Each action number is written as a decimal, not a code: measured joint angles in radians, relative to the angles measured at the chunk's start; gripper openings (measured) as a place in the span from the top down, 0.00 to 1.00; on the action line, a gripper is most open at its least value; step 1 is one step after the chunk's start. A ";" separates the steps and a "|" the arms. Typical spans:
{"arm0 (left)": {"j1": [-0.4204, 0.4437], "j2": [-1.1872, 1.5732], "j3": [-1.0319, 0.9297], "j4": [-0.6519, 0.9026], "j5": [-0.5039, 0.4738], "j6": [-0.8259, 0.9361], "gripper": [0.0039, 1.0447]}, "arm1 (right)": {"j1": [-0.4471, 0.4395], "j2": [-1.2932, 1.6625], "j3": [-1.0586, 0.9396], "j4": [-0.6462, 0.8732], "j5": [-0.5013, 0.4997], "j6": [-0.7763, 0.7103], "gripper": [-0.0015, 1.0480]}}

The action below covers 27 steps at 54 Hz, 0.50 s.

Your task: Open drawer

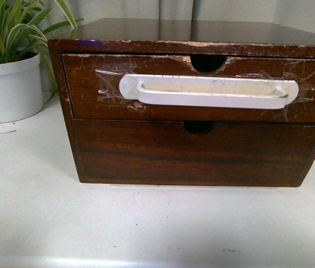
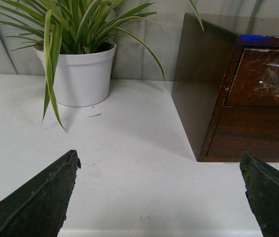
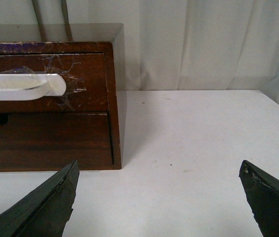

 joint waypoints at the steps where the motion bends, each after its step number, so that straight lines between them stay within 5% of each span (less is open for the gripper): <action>1: 0.000 0.000 0.000 0.000 0.000 0.000 0.06 | 0.000 0.000 0.000 0.000 0.000 0.000 0.09; 27: 0.000 0.000 0.000 0.000 0.000 0.000 0.06 | 0.000 0.000 0.000 0.000 0.000 0.000 0.09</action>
